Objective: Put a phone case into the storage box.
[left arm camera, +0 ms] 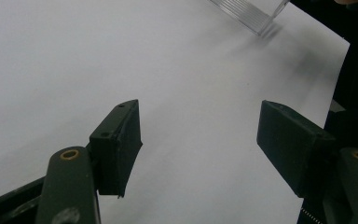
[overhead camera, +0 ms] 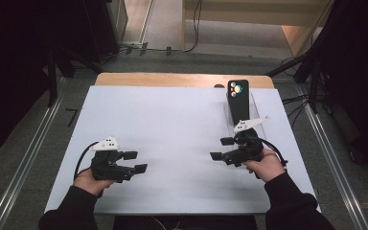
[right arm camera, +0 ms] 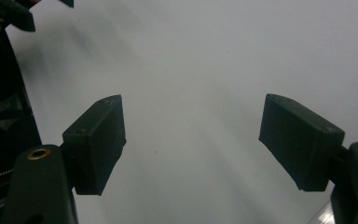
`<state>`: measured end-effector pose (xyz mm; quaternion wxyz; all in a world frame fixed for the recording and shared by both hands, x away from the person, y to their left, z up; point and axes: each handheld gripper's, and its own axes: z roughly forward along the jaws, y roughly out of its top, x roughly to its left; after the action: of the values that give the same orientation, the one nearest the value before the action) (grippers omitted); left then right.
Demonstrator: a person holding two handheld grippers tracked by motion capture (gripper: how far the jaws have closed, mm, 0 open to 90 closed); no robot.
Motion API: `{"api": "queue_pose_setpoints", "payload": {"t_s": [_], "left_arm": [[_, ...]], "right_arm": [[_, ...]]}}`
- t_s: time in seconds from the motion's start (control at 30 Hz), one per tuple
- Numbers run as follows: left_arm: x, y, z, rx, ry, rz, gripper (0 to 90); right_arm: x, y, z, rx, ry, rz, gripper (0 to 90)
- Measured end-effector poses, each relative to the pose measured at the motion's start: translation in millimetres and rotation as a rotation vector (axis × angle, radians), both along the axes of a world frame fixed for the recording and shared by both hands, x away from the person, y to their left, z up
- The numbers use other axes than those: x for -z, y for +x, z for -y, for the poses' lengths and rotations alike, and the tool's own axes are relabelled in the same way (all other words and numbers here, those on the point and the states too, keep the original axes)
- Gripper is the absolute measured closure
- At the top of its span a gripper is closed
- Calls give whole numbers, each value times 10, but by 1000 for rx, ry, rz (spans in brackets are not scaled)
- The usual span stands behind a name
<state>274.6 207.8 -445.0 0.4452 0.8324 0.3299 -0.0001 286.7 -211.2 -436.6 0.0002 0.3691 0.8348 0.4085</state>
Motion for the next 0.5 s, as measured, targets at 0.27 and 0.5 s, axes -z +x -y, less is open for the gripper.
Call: {"api": "queue_pose_setpoints", "payload": {"t_s": [0.27, 0.5], "left_arm": [[0, -21, 10, 7, -1, -1, 312], [-4, -39, 12, 8, -4, -1, 312]], "right_arm": [[109, -188, 74, -25, -22, -7, 205], [164, -318, 206, 6, -25, -14, 205]]}}
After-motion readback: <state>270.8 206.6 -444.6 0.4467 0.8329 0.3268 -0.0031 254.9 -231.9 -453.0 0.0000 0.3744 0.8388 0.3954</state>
